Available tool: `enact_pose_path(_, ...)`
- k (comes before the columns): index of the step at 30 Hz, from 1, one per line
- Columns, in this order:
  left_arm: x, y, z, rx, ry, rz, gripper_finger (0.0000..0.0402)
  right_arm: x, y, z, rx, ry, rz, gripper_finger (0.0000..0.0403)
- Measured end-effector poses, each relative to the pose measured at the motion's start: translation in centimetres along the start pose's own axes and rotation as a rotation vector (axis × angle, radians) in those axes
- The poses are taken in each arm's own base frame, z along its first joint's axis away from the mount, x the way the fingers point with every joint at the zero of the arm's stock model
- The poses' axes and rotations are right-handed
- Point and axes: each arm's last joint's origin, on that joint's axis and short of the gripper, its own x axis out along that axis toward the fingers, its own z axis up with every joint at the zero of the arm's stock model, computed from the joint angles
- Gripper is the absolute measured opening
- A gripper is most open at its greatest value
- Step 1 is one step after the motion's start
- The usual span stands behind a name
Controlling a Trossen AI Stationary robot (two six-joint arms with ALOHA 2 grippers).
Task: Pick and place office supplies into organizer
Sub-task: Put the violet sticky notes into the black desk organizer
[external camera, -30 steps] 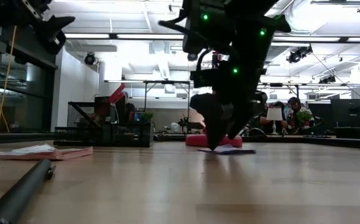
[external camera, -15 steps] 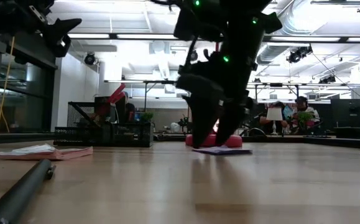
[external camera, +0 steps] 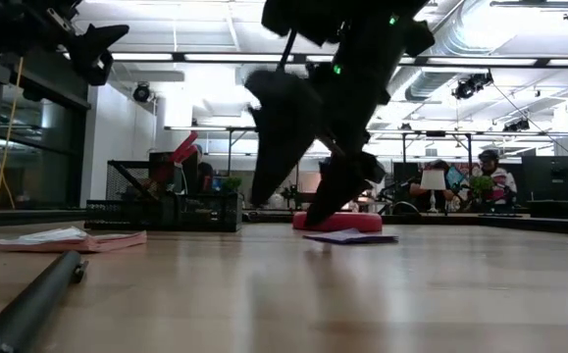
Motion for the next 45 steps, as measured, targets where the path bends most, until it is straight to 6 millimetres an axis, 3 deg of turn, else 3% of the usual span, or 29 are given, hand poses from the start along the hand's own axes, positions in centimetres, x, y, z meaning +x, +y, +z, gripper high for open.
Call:
enact_pose_path(4, 0.1, 0.6, -0.8, -0.008, 0.005, 0.050, 0.0239, -0.2, 0.5, -0.8, 0.013, 0.045, 0.024, 0.0393)
enact_pose_path(8, 0.1, 1.0, -0.9, 0.001, -0.017, 0.149, 0.0239, -1.4, -0.1, -0.7, 0.088, -0.013, -0.102, 0.0394)
enact_pose_path(14, -0.3, -0.1, -0.8, 0.141, 0.007, -0.069, 0.0239, -2.4, -1.3, -2.3, 0.143, -0.063, -0.367, 0.0392)
enact_pose_path(18, -1.1, -0.7, -0.7, 0.186, -0.041, -0.044, 0.0239, -2.5, -1.2, -2.6, 0.146, -0.117, -0.411, 0.0394)
enact_pose_path(24, -0.9, -0.1, -1.7, 0.192, -0.014, -0.026, 0.0239, -2.7, -1.4, -3.3, 0.205, -0.192, -0.499, 0.0392)
enact_pose_path(27, -0.8, 0.1, -1.9, 0.177, -0.007, 0.005, 0.0239, -3.0, -1.2, -3.7, 0.197, -0.323, -0.565, 0.0394)
enact_pose_path(31, -0.8, 0.3, -2.3, 0.153, 0.030, 0.009, 0.0239, -3.3, -0.8, -4.2, 0.236, -0.423, -0.573, 0.0394)
enact_pose_path(45, -0.8, 0.4, -2.8, 0.111, 0.070, 0.022, 0.0239, -3.3, -0.5, -4.3, 0.212, -0.415, -0.562, 0.0392)
